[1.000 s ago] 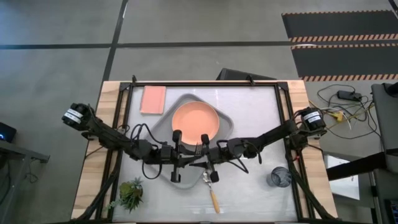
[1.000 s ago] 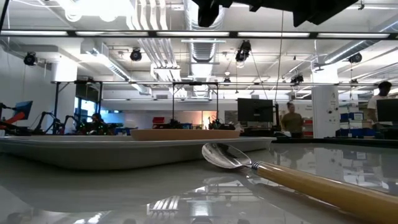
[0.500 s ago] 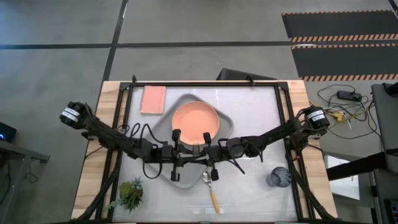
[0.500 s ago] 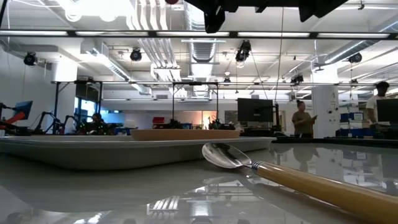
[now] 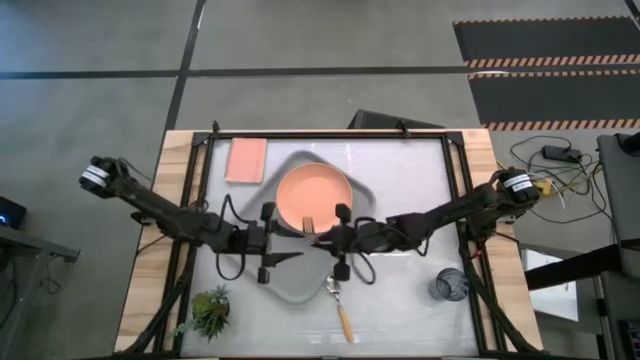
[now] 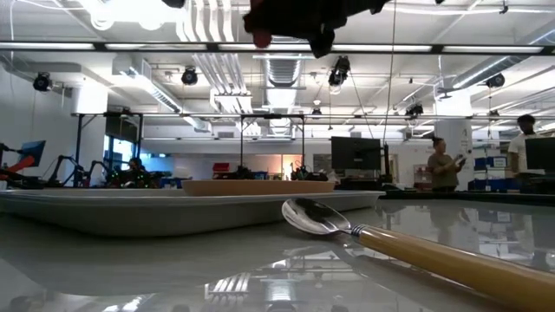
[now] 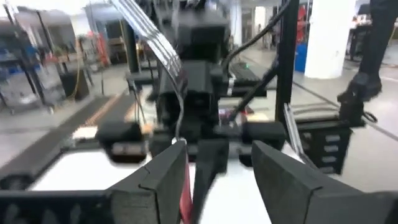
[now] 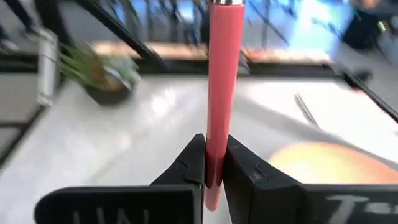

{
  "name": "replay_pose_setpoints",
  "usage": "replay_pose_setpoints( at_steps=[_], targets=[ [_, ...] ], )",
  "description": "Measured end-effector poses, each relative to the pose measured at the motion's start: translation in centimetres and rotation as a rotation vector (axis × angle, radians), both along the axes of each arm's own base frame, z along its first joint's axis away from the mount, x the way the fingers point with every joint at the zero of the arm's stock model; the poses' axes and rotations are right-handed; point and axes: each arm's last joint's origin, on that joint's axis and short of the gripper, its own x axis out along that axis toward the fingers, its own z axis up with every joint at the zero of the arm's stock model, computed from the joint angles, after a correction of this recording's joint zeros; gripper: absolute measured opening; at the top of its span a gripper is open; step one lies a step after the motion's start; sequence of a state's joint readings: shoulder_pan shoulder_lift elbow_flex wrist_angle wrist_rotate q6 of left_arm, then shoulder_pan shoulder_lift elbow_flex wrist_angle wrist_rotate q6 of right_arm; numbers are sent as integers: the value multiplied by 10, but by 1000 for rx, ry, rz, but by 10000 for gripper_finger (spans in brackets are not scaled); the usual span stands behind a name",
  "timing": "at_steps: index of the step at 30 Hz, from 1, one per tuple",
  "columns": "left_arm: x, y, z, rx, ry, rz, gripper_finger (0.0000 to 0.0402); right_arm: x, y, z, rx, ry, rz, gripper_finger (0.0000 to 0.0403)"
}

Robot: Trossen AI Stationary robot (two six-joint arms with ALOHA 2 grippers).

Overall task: Pick and place plate/cup/fork/spoon on tray
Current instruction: Put the pink fork on the gray serving tray to the left of the orange plate

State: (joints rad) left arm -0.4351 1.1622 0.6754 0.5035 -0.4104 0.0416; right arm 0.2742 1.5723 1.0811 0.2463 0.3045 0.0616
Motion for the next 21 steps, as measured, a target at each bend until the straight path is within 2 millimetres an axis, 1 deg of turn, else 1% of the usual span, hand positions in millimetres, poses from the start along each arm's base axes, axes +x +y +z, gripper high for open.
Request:
replay_pose_setpoints(
  at_steps=[5, 10, 13, 15, 21],
  targets=[
    [-30, 16, -1, -59, 46, 85, 168, 3, 3, 5, -12, 195, -135, 19],
    [-62, 33, -10, -125, 66, 179, 168, 1, 6, 5, 90, 344, -237, 19],
    [-79, 42, -15, -159, 50, 192, 168, 0, 9, -1, 138, 409, -287, 19],
    [-89, 47, -18, -173, 27, 202, 168, 4, 11, -8, 168, 428, -312, 19],
    [-110, 59, -16, -283, -87, 273, 168, 26, 18, -27, 184, 458, -336, 19]
  ],
)
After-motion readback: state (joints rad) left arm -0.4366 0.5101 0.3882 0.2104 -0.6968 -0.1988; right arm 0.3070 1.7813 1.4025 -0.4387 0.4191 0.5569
